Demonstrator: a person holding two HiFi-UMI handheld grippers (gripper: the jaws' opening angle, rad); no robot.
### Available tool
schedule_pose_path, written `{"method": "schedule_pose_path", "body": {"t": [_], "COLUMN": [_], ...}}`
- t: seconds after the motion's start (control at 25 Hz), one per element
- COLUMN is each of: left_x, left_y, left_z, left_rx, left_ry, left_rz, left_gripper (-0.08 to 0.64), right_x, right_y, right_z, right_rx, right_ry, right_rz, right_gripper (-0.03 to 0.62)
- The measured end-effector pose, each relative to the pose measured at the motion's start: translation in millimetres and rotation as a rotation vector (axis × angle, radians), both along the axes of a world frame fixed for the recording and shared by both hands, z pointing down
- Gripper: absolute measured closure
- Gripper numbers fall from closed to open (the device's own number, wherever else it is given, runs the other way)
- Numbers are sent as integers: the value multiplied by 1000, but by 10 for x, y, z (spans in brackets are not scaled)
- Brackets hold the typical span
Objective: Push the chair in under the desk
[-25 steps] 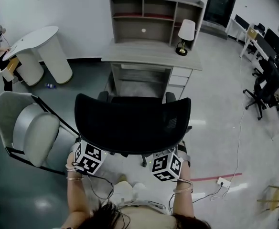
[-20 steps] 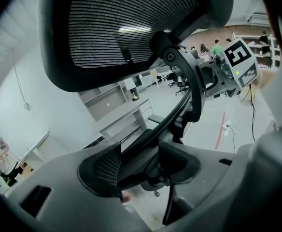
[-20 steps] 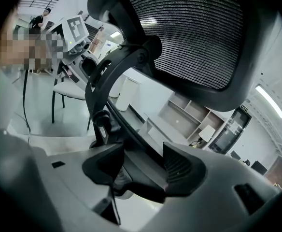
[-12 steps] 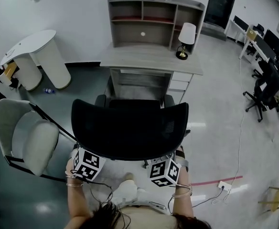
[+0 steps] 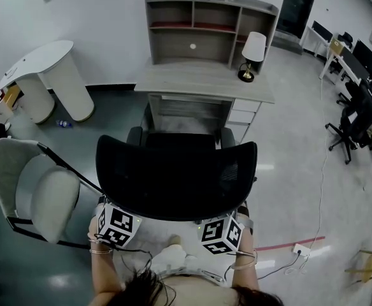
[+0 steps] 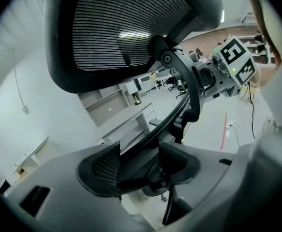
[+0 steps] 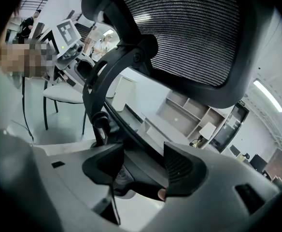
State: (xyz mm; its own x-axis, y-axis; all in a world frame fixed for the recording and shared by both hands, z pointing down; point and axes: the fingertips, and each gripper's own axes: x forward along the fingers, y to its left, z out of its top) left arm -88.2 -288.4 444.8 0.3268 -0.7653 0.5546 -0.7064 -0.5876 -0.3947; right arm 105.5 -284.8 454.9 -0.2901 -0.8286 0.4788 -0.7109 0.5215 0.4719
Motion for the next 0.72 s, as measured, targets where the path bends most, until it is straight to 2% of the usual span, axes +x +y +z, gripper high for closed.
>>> {"method": "schedule_pose_path", "body": {"t": [0.12,0.72], "left_x": [-41,-199], "left_y": [-86,-397], "left_z": [29,-26], "left_rx": [32,53], "left_ry": [5,4], "left_rz": [11,60], "left_gripper": [324,324], "right_x": [-18,-207], "right_y": [-84,-321], "right_z": [-2,-22], "right_rx": [-5,-4], "right_ry": [-3,-12], "right_rz": [6,50], "right_gripper": [337,337]}}
